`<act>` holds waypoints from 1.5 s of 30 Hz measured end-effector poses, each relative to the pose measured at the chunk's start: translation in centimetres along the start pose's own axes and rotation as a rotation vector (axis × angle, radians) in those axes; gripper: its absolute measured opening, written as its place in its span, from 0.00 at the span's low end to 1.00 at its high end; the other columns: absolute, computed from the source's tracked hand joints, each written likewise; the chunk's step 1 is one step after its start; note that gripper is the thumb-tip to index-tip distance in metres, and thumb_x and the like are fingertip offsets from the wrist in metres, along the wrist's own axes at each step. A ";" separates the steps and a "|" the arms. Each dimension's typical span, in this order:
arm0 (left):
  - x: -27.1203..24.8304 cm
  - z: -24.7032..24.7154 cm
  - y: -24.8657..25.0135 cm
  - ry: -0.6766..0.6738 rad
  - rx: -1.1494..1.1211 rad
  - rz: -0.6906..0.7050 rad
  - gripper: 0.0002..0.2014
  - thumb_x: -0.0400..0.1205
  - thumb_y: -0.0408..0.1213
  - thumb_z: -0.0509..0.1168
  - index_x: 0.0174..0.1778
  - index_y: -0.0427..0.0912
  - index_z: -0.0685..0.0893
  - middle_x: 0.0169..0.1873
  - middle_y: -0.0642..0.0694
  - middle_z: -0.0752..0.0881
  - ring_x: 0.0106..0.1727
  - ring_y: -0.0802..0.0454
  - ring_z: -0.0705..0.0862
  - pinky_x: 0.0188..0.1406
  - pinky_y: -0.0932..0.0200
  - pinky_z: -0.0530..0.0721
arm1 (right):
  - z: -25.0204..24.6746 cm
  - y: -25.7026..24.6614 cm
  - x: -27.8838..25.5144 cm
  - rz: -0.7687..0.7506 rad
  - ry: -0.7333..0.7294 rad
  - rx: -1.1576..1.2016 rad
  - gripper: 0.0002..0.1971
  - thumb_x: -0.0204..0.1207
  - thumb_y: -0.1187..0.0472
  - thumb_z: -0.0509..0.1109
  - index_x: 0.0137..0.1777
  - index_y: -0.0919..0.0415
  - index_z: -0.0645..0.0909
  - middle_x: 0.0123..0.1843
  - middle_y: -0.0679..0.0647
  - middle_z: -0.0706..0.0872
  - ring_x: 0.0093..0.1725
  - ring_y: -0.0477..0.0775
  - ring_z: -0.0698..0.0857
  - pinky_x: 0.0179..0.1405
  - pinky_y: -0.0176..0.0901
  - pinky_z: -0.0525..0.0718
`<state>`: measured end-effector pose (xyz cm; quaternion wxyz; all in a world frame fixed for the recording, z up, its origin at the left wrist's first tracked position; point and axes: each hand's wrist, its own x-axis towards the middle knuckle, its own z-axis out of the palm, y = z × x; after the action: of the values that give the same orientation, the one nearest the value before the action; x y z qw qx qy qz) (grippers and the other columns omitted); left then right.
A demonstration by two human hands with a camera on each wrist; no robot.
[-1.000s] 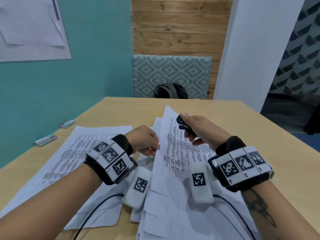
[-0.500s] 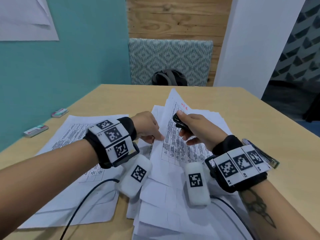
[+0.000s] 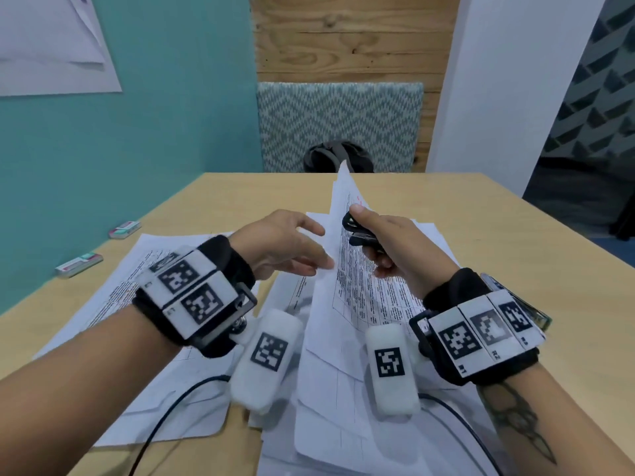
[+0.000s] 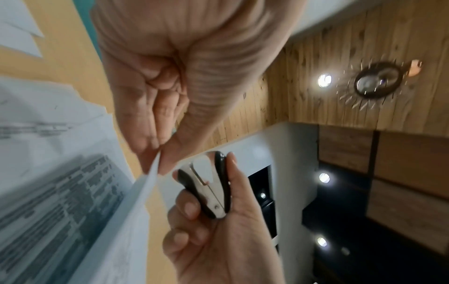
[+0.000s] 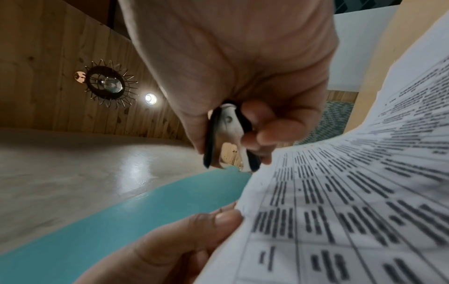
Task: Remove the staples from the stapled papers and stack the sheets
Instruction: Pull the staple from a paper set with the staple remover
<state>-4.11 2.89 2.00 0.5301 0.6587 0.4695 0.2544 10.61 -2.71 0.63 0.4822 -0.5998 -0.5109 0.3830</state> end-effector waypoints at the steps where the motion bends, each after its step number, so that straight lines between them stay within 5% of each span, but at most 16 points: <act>1: -0.3 0.1 -0.2 0.010 -0.046 0.025 0.18 0.68 0.20 0.73 0.48 0.41 0.78 0.23 0.48 0.83 0.22 0.59 0.83 0.25 0.69 0.83 | 0.1 -0.1 -0.1 0.007 -0.012 0.011 0.18 0.79 0.44 0.64 0.32 0.54 0.78 0.25 0.49 0.72 0.15 0.40 0.66 0.24 0.36 0.69; 7: -0.2 0.5 -2.2 0.067 -0.283 0.075 0.13 0.72 0.23 0.71 0.48 0.40 0.80 0.32 0.44 0.84 0.27 0.59 0.82 0.26 0.70 0.82 | 0.6 0.1 -0.2 0.008 -0.074 -0.045 0.18 0.77 0.44 0.66 0.30 0.53 0.83 0.28 0.53 0.72 0.18 0.43 0.67 0.20 0.33 0.69; 9: 0.2 0.6 -3.0 0.044 -0.331 0.052 0.13 0.74 0.25 0.69 0.52 0.41 0.81 0.39 0.40 0.85 0.32 0.55 0.82 0.33 0.67 0.86 | 0.8 0.3 0.0 0.003 -0.077 -0.088 0.18 0.76 0.44 0.66 0.33 0.55 0.83 0.30 0.54 0.71 0.18 0.42 0.67 0.19 0.33 0.69; 12: 0.5 0.6 -3.9 -0.007 -0.406 0.031 0.16 0.76 0.26 0.67 0.59 0.40 0.81 0.45 0.38 0.85 0.37 0.51 0.84 0.45 0.61 0.86 | 0.9 0.6 0.2 0.017 -0.084 -0.100 0.23 0.76 0.44 0.66 0.21 0.51 0.83 0.24 0.50 0.69 0.17 0.42 0.67 0.18 0.31 0.68; 18: 0.3 0.3 -4.8 0.006 -0.549 0.029 0.14 0.70 0.25 0.69 0.51 0.38 0.82 0.44 0.41 0.87 0.37 0.56 0.86 0.38 0.69 0.87 | 1.2 0.8 0.3 0.014 -0.094 -0.163 0.20 0.74 0.42 0.67 0.41 0.61 0.86 0.26 0.52 0.72 0.17 0.41 0.68 0.19 0.32 0.69; 21: 0.1 0.4 -5.0 0.037 -0.556 0.033 0.09 0.73 0.24 0.68 0.45 0.40 0.82 0.33 0.46 0.86 0.27 0.62 0.85 0.28 0.73 0.83 | 1.3 0.9 0.1 0.013 -0.091 -0.166 0.18 0.74 0.43 0.68 0.31 0.54 0.84 0.29 0.55 0.74 0.17 0.39 0.70 0.20 0.33 0.69; 26: 0.2 0.4 -5.2 -0.001 -0.540 0.031 0.15 0.64 0.30 0.71 0.46 0.43 0.81 0.40 0.43 0.87 0.35 0.54 0.86 0.39 0.66 0.87 | 1.3 0.9 0.0 0.007 -0.075 -0.182 0.17 0.74 0.43 0.68 0.32 0.53 0.87 0.32 0.57 0.74 0.17 0.37 0.72 0.22 0.35 0.69; 32: 0.1 0.8 -5.2 0.002 -0.522 0.060 0.12 0.69 0.29 0.70 0.47 0.41 0.81 0.41 0.42 0.88 0.37 0.53 0.86 0.42 0.65 0.87 | 1.2 1.5 0.6 -0.029 -0.026 -0.270 0.34 0.71 0.41 0.69 0.52 0.79 0.81 0.25 0.52 0.70 0.20 0.44 0.69 0.16 0.32 0.68; 38: 0.0 0.7 -5.2 0.018 -0.487 0.079 0.07 0.72 0.27 0.68 0.44 0.41 0.82 0.38 0.43 0.88 0.32 0.55 0.87 0.39 0.65 0.87 | 1.3 1.4 0.5 -0.029 -0.065 -0.246 0.30 0.72 0.41 0.68 0.49 0.74 0.85 0.32 0.58 0.74 0.17 0.39 0.70 0.18 0.32 0.67; 45: 0.0 0.7 -5.4 -0.018 -0.524 0.047 0.06 0.75 0.27 0.67 0.45 0.38 0.83 0.43 0.42 0.87 0.39 0.54 0.86 0.40 0.68 0.87 | 1.3 1.4 0.3 0.000 -0.072 -0.232 0.28 0.73 0.44 0.68 0.52 0.74 0.85 0.35 0.57 0.79 0.17 0.38 0.71 0.19 0.32 0.68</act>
<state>-5.40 2.56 -3.25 0.6808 0.5119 0.3673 0.3735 9.75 -2.15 -1.07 0.3909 -0.6374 -0.5689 0.3424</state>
